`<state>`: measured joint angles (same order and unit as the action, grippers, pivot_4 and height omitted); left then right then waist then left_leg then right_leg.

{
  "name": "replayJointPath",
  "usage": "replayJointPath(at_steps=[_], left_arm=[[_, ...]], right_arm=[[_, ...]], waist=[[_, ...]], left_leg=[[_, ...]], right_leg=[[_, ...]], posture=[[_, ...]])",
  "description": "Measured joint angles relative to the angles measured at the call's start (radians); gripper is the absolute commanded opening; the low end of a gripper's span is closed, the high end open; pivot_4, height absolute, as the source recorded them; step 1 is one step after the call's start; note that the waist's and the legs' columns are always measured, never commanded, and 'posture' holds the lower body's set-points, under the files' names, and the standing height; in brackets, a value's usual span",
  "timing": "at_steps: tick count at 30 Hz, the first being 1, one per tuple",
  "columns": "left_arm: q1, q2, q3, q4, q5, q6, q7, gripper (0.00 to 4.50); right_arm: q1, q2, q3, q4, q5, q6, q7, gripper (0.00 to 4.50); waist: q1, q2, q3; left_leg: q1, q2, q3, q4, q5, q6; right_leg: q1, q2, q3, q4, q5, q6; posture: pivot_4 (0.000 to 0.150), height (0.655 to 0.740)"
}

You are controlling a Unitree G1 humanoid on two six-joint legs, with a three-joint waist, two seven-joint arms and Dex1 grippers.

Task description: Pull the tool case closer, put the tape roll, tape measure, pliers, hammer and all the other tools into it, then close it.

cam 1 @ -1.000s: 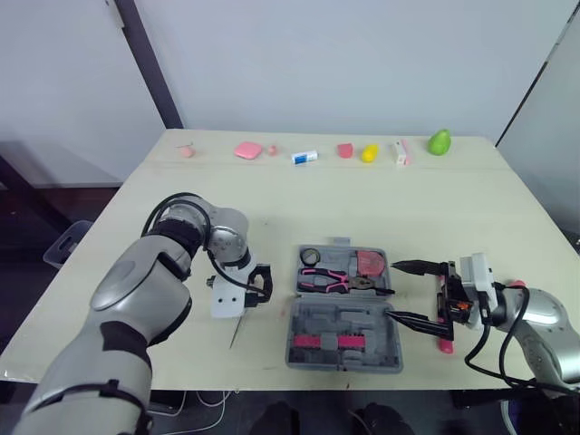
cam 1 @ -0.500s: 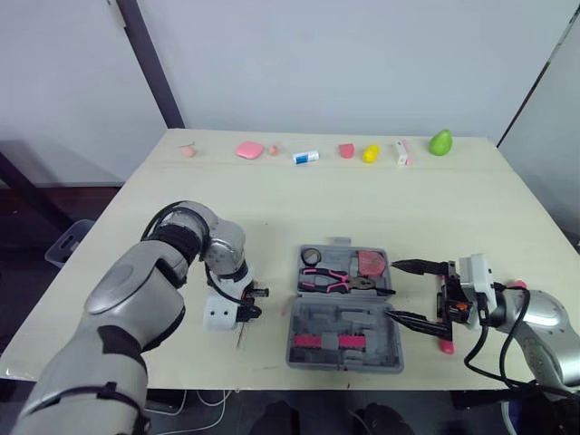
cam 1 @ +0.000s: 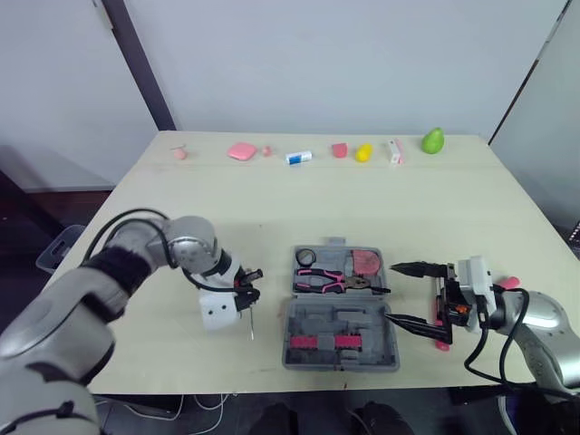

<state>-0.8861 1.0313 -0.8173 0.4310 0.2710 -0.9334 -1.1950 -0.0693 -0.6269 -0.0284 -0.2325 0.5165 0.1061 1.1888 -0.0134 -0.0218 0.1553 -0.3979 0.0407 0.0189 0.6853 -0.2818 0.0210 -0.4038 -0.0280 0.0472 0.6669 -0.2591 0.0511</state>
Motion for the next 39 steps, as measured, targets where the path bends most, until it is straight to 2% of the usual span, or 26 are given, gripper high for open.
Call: replayJointPath(at_steps=[4,6,9,11,13,15,17,20,24,26,28,33,35,36,37,39], left_arm=[[0.157,0.037,0.158,-0.168,-0.125,0.360,-0.021,0.03],[0.222,0.041,0.212,-0.228,-0.166,0.472,-0.011,0.03],[0.432,0.046,0.357,-0.384,-0.285,0.766,0.064,0.03],[0.496,0.039,0.401,-0.434,-0.326,0.875,0.100,0.03],[0.687,0.003,0.594,-0.617,-0.437,1.285,0.264,0.03],[0.736,-0.021,0.662,-0.665,-0.474,1.407,0.317,0.03],[0.824,-0.101,0.795,-0.768,-0.544,1.604,0.408,0.03],[0.890,-0.195,0.897,-0.847,-0.605,1.789,0.512,0.03],[0.893,-0.337,1.024,-0.894,-0.627,1.982,0.665,0.03],[0.841,-0.474,1.110,-0.893,-0.632,2.152,0.772,0.03],[0.800,-0.545,1.148,-0.893,-0.635,2.248,0.828,0.03],[0.680,-0.640,1.164,-0.869,-0.631,2.390,0.908,0.03],[0.642,-0.656,1.163,-0.851,-0.627,2.418,0.930,1.06],[0.634,-0.658,1.163,-0.849,-0.625,2.424,0.936,1.11],[0.620,-0.664,1.159,-0.848,-0.623,2.431,0.944,1.65],[0.613,-0.665,1.145,-0.848,-0.620,2.435,0.954,2.46]], right_arm=[[-0.012,0.002,0.009,0.001,-0.001,-0.001,0.001,4.50],[-0.017,0.003,0.013,0.004,-0.001,-0.001,0.002,4.50],[-0.023,0.002,0.015,0.014,-0.002,-0.003,0.007,4.50],[-0.021,0.002,0.014,0.017,-0.002,-0.003,0.008,4.50],[-0.032,0.002,0.016,0.021,-0.002,-0.004,0.013,4.50],[-0.039,0.003,0.018,0.027,-0.003,-0.005,0.015,4.50],[-0.047,0.004,0.016,0.042,-0.004,-0.011,0.020,4.50],[-0.059,0.005,0.016,0.056,-0.004,-0.020,0.023,4.50],[-0.060,0.003,0.014,0.059,-0.004,-0.027,0.029,4.50],[-0.060,0.001,0.013,0.067,-0.004,-0.031,0.034,4.50],[-0.060,0.001,0.013,0.071,-0.004,-0.032,0.037,4.50],[-0.063,0.002,0.016,0.073,-0.009,-0.036,0.036,4.50],[-0.063,0.002,0.016,0.073,-0.011,-0.040,0.036,4.50],[-0.063,0.002,0.015,0.074,-0.012,-0.041,0.036,4.50],[-0.063,0.002,0.015,0.074,-0.016,-0.044,0.035,4.50],[-0.063,0.002,0.015,0.073,-0.021,-0.045,0.033,4.50]], waist=[[0.004,0.000,0.000],[0.005,0.000,0.000],[-0.003,0.001,0.000],[-0.003,0.001,0.001],[-0.002,0.001,0.001],[0.000,0.001,0.001],[0.000,0.002,0.001],[0.004,0.001,0.002],[0.003,0.001,0.002],[0.003,0.000,0.001],[0.003,-0.001,0.001],[0.002,-0.001,0.001],[0.001,-0.001,0.001],[0.000,-0.001,0.001],[-0.002,-0.001,0.001],[-0.002,-0.001,0.001]], left_leg=[[0.001,-0.002,0.001,0.002,0.000,0.000],[0.002,-0.002,0.002,0.004,0.000,0.000],[0.005,-0.001,0.001,0.003,0.000,0.000],[0.005,-0.001,0.000,0.003,0.000,0.000],[0.005,0.000,0.000,0.003,0.000,0.000],[0.006,-0.001,0.000,0.003,0.000,0.000],[0.006,0.000,0.001,0.003,0.000,-0.001],[0.006,-0.002,0.000,0.004,0.001,-0.001],[0.007,-0.002,0.000,0.004,0.001,-0.001],[0.007,-0.003,0.000,0.004,0.001,-0.001],[0.007,-0.003,-0.001,0.004,0.001,-0.001],[0.007,-0.003,-0.001,0.004,0.001,-0.001],[0.007,-0.003,0.000,0.003,0.001,-0.002],[0.007,-0.003,0.000,0.003,0.001,-0.002],[0.007,-0.003,0.000,0.003,0.001,-0.002],[0.008,-0.003,0.000,0.002,0.001,-0.002]], right_leg=[[0.000,0.000,0.000,0.004,0.000,0.000],[0.000,0.000,0.000,0.007,0.000,0.000],[0.000,0.001,0.004,0.011,-0.001,0.000],[0.000,0.001,0.004,0.011,-0.001,0.000],[-0.001,0.001,0.004,0.011,-0.001,0.000],[-0.001,0.002,0.004,0.012,-0.001,0.000],[0.000,0.000,0.005,0.011,-0.001,0.000],[0.000,0.000,0.005,0.011,-0.001,0.000],[0.000,0.000,0.005,0.012,0.000,0.000],[0.001,0.000,0.004,0.012,0.000,0.000],[0.001,0.000,0.004,0.012,0.000,0.000],[0.001,0.000,0.005,0.012,0.000,0.000],[0.001,0.000,0.005,0.011,0.000,0.000],[0.001,0.000,0.005,0.011,0.000,0.000],[0.001,0.000,0.005,0.011,0.000,0.000],[0.001,0.000,0.005,0.011,0.000,-0.001]], posture=[[0.150,0.7400],[0.150,0.7400],[0.150,0.7400],[0.150,0.7400],[0.150,0.7400],[0.150,0.7400],[0.150,0.7400],[0.150,0.7400],[0.150,0.7400],[0.150,0.7400],[0.150,0.7400],[0.150,0.7400],[0.150,0.7400],[0.150,0.7400],[0.150,0.7400],[0.150,0.7400]])
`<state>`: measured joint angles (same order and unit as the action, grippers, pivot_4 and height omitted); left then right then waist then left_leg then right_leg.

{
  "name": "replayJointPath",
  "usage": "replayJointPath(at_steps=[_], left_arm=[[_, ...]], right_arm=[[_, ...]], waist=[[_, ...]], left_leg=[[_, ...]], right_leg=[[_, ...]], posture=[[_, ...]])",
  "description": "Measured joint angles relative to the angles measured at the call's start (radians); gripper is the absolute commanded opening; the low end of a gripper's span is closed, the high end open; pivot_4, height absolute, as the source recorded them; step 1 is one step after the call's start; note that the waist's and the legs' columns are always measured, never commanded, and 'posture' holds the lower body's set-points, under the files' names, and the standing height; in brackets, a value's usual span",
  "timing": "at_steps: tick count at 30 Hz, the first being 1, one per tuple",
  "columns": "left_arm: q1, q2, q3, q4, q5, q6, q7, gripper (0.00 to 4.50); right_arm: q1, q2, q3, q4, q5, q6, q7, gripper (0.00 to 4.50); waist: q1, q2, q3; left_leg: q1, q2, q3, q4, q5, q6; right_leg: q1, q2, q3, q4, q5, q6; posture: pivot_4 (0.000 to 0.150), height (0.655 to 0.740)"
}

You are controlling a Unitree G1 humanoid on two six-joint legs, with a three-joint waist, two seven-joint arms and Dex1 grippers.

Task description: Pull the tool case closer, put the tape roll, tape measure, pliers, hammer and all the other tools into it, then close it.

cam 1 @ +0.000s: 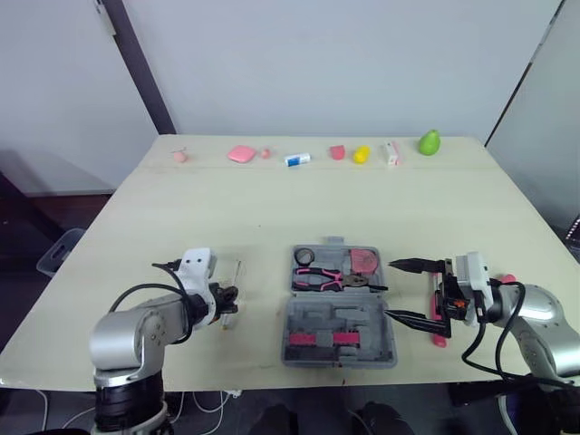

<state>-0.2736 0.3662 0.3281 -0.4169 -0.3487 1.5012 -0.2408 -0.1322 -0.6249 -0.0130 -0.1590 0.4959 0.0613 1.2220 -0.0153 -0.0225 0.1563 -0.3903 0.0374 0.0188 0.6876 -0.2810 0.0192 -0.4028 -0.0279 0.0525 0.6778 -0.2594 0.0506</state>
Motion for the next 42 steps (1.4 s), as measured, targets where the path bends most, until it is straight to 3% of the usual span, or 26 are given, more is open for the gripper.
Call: replayJointPath(at_steps=[4,5,13,19,24,35,38,42], left_arm=[[0.004,0.000,-0.028,0.002,0.003,0.000,0.006,4.31],[0.007,0.000,-0.030,0.001,0.004,-0.007,0.008,4.42],[0.181,0.041,-0.165,-0.047,0.046,-0.256,-0.002,4.42],[0.280,-0.018,-0.254,-0.071,0.087,-0.437,0.028,4.42],[0.277,-0.124,-0.260,-0.088,0.113,-0.481,0.116,4.42],[0.276,-0.183,-0.313,-0.045,0.200,-0.509,0.208,4.42],[0.276,-0.185,-0.322,-0.043,0.209,-0.513,0.215,4.05],[0.277,-0.195,-0.318,-0.016,0.220,-0.558,0.220,2.76]], right_arm=[[0.011,0.000,0.000,-0.002,-0.004,0.000,-0.007,4.50],[0.017,0.000,0.000,-0.003,-0.004,-0.001,-0.007,4.50],[0.032,0.000,0.000,-0.017,-0.006,-0.001,-0.007,4.50],[0.038,0.000,0.000,-0.018,-0.007,-0.001,-0.007,4.50],[0.038,-0.001,0.000,-0.018,-0.007,-0.001,-0.007,4.50],[0.037,-0.006,0.000,-0.018,-0.007,0.000,-0.007,4.50],[0.036,-0.010,0.000,-0.018,-0.007,0.001,-0.007,4.50],[0.037,-0.015,0.000,-0.019,-0.007,0.002,-0.008,4.50]], waist=[[0.002,0.000,0.000],[0.002,0.000,0.000],[0.002,0.000,0.000],[0.005,0.000,0.000],[0.003,0.000,0.000],[0.003,0.000,0.000],[0.003,0.000,0.000],[0.004,0.000,0.000]], left_leg=[[0.000,0.000,0.000,0.000,0.000,0.000],[0.000,0.000,0.000,0.000,0.000,0.000],[0.000,0.001,0.001,-0.001,0.000,0.000],[0.000,0.000,0.001,0.000,0.000,0.000],[0.000,0.000,0.001,-0.001,0.000,0.000],[-0.001,-0.001,0.000,-0.001,0.000,0.000],[-0.001,-0.001,0.000,-0.001,0.000,0.000],[-0.001,-0.001,0.001,-0.001,0.000,0.000]], right_leg=[[0.000,-0.001,0.000,0.000,0.000,0.000],[0.000,-0.001,0.000,0.000,0.000,0.000],[0.000,-0.004,0.000,0.000,0.000,0.000],[0.000,-0.006,-0.001,-0.001,0.000,0.000],[0.000,-0.005,-0.001,-0.001,0.000,0.000],[0.000,-0.003,-0.001,-0.002,0.000,0.000],[0.000,-0.003,-0.001,-0.002,0.000,0.000],[0.000,-0.003,0.000,-0.002,0.000,0.000]], posture=[[0.150,0.7400],[0.150,0.7400],[0.150,0.7400],[0.150,0.7400],[0.150,0.7400],[0.150,0.7400],[0.150,0.7400],[0.150,0.7400]])
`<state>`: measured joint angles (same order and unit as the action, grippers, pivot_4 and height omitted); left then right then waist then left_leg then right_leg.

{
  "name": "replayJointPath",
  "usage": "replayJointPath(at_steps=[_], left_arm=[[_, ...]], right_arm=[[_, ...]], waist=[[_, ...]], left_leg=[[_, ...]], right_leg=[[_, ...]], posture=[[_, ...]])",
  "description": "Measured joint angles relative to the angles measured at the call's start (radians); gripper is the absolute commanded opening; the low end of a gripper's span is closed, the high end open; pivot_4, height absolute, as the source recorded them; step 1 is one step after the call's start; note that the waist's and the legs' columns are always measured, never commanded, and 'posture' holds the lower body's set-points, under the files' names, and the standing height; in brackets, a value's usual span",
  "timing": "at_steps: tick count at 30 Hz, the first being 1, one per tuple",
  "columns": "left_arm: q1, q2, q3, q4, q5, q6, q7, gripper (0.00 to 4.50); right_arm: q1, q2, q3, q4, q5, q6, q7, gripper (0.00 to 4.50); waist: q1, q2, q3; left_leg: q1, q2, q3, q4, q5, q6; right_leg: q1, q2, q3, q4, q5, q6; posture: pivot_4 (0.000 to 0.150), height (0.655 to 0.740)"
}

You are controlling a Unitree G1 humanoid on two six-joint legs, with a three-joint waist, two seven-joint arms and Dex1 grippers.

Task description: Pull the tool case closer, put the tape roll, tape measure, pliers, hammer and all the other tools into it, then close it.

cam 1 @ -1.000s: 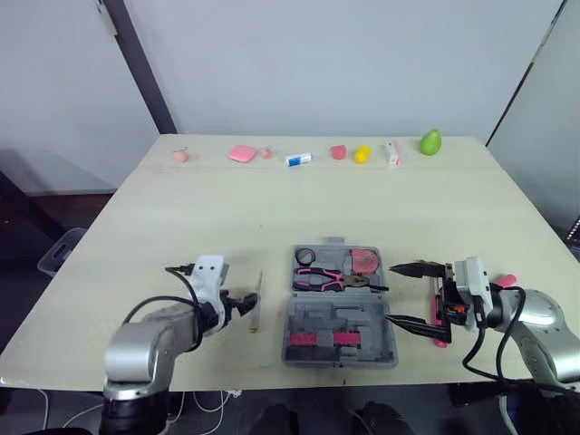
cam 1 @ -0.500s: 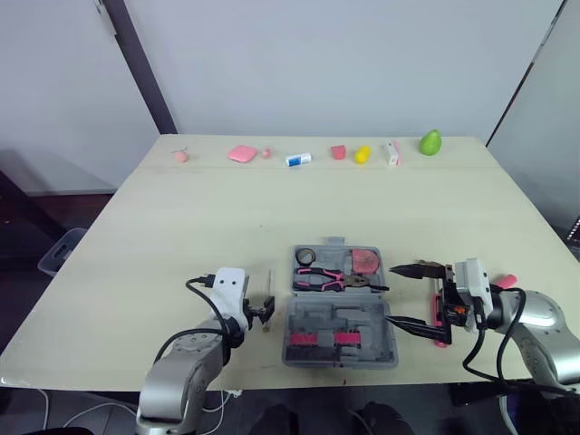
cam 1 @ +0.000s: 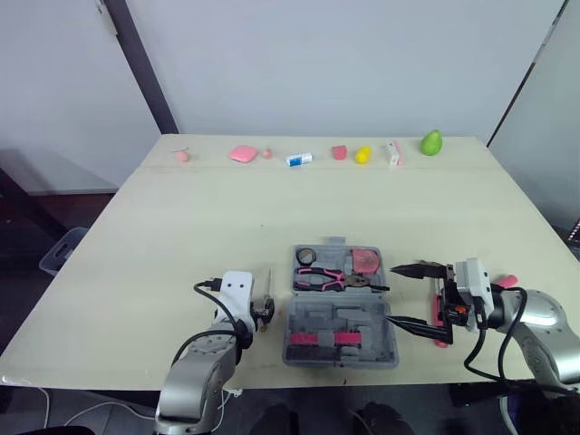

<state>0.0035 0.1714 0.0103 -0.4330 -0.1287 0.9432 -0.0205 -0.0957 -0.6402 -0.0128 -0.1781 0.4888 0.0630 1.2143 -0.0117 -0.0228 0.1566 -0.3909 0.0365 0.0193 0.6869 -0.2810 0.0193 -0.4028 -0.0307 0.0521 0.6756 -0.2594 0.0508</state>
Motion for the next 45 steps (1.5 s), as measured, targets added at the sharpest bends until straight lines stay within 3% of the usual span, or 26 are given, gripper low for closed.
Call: replayJointPath(at_steps=[3,5,7,20,25,29,31,33,38,45], left_arm=[[0.004,-0.003,0.000,0.012,0.008,-0.029,0.002,1.57],[0.015,-0.004,0.001,0.012,0.009,-0.047,0.001,0.55],[0.023,-0.003,0.001,0.012,0.009,-0.062,-0.001,0.11],[0.043,0.023,0.017,0.054,0.006,-0.168,-0.057,0.12],[0.041,0.080,0.035,0.054,-0.008,-0.186,-0.114,0.12],[0.053,0.229,0.064,0.048,-0.047,-0.205,-0.264,0.12],[0.053,0.249,0.074,0.044,-0.052,-0.207,-0.286,0.12],[0.026,0.384,0.084,0.006,-0.127,-0.247,-0.485,0.12],[-0.073,0.534,0.000,0.035,-0.160,-0.355,-0.733,0.12],[-0.272,0.606,-0.197,0.175,-0.072,-0.487,-0.937,0.12]], right_arm=[[0.000,-0.004,0.000,0.000,0.000,0.000,0.000,4.50],[0.000,-0.004,0.000,0.000,0.000,0.000,0.001,4.50],[0.000,-0.004,0.000,0.000,0.000,0.000,0.000,4.50],[-0.001,-0.002,0.000,0.000,0.000,-0.001,0.000,4.50],[-0.001,-0.001,0.000,0.001,0.000,-0.001,0.002,4.50],[-0.010,0.004,0.000,0.034,0.001,-0.018,0.015,4.50],[-0.010,0.005,0.000,0.040,0.001,-0.021,0.017,4.50],[-0.032,0.020,0.000,0.056,0.012,-0.025,0.030,4.50],[-0.043,0.025,0.000,0.080,0.015,-0.031,0.045,4.50],[-0.053,0.026,-0.001,0.116,0.002,-0.052,0.047,4.50]], waist=[[0.000,0.000,0.000],[0.000,0.000,0.000],[0.000,0.000,0.000],[0.000,0.000,0.000],[-0.001,0.000,0.000],[-0.002,0.000,0.001],[-0.001,0.000,0.001],[0.002,0.000,0.002],[0.002,0.001,0.002],[0.003,0.003,0.003]], left_leg=[[0.000,0.000,0.000,0.000,0.000,0.000],[0.000,0.000,0.000,0.000,0.000,0.000],[0.000,0.000,0.000,0.000,0.000,0.000],[0.000,0.001,0.000,-0.001,0.000,0.000],[-0.001,0.001,0.000,-0.001,0.000,0.000],[-0.001,0.002,0.000,-0.003,0.000,0.000],[-0.002,0.002,0.000,-0.003,0.000,0.000],[-0.003,0.002,-0.001,-0.003,0.000,0.000],[-0.005,0.002,0.000,-0.004,0.000,0.000],[-0.006,0.001,0.000,-0.005,0.000,0.000]], right_leg=[[0.000,0.000,0.000,-0.001,0.000,0.000],[0.000,0.000,0.000,-0.001,0.000,0.000],[0.000,0.000,0.000,-0.002,0.000,0.000],[0.000,0.000,0.000,-0.003,0.000,0.000],[0.000,0.001,0.000,-0.004,0.000,0.000],[0.000,0.001,-0.001,-0.005,0.000,0.000],[0.000,0.000,-0.001,-0.006,0.000,0.000],[0.000,-0.002,-0.004,-0.009,0.000,0.000],[0.000,-0.002,-0.004,-0.012,0.000,0.000],[0.000,0.000,-0.006,-0.013,0.000,0.000]], posture=[[0.150,0.7400],[0.150,0.7400],[0.150,0.7400],[0.150,0.7400],[0.150,0.7400],[0.150,0.7400],[0.150,0.7400],[0.150,0.7400],[0.150,0.7400],[0.150,0.7400]])
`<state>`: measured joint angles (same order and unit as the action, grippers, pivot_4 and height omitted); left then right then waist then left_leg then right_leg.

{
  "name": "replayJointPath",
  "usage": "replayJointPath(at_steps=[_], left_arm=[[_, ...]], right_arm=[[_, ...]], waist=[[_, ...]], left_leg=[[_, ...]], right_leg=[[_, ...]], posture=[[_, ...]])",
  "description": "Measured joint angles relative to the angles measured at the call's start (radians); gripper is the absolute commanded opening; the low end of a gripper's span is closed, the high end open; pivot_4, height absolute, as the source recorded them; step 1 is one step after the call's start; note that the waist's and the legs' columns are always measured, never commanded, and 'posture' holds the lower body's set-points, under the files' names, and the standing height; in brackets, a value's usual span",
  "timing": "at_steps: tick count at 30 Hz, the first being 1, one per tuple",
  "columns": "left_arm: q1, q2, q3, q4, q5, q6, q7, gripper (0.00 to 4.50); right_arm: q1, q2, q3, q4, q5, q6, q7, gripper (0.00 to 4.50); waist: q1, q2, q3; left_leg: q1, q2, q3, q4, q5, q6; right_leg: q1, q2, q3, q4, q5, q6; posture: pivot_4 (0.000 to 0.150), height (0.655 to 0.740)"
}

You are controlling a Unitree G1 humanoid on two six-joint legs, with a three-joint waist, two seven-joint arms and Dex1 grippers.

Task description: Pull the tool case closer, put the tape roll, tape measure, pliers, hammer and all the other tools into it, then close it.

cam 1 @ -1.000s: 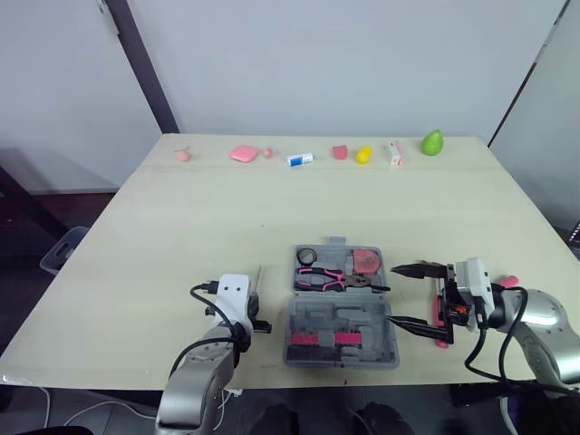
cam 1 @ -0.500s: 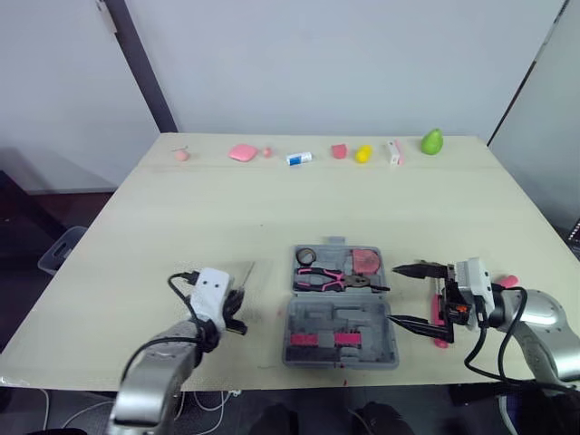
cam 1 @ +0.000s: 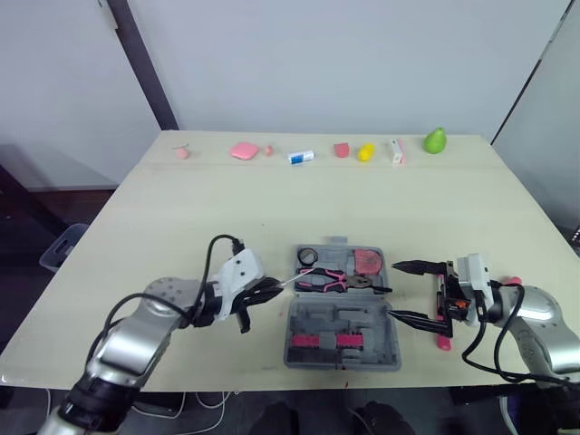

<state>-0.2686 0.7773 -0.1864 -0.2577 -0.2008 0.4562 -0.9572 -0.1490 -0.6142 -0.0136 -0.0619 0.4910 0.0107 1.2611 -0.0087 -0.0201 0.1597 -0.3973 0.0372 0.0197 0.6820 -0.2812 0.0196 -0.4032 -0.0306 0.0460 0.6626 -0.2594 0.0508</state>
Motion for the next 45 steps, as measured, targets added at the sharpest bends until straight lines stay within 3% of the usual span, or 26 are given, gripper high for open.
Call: replayJointPath(at_steps=[8,19,29,45], left_arm=[[-0.230,0.020,-0.200,0.037,0.024,0.165,-0.198,0.12],[-0.414,-0.057,-0.403,0.096,0.126,0.286,-0.274,0.12],[-0.482,-0.111,-0.487,0.202,0.235,0.254,-0.268,0.12],[-0.533,-0.233,-0.522,0.340,0.303,0.184,-0.297,0.12]], right_arm=[[0.001,-0.005,-0.009,0.003,-0.008,-0.021,-0.008,4.50],[0.044,-0.007,-0.026,-0.029,-0.018,-0.021,-0.055,4.50],[0.058,-0.013,-0.033,-0.058,-0.018,-0.017,-0.081,4.50],[0.063,-0.012,-0.032,-0.047,-0.048,-0.036,-0.089,4.50]], waist=[[-0.002,0.001,0.001],[-0.002,0.001,0.001],[-0.002,0.001,0.001],[0.010,0.002,0.001]], left_leg=[[-0.001,0.000,0.001,0.000,0.000,0.000],[-0.001,0.000,0.000,0.001,0.000,0.000],[-0.001,0.000,0.000,0.002,0.000,0.000],[-0.002,0.000,0.000,0.004,0.000,0.000]], right_leg=[[0.000,0.004,0.000,0.000,0.000,0.000],[0.000,0.005,0.001,0.000,0.000,0.000],[0.000,0.005,0.001,0.001,0.000,0.000],[0.000,0.005,0.001,0.002,0.000,0.000]], posture=[[0.150,0.7400],[0.150,0.7400],[0.150,0.7400],[0.150,0.7400]])
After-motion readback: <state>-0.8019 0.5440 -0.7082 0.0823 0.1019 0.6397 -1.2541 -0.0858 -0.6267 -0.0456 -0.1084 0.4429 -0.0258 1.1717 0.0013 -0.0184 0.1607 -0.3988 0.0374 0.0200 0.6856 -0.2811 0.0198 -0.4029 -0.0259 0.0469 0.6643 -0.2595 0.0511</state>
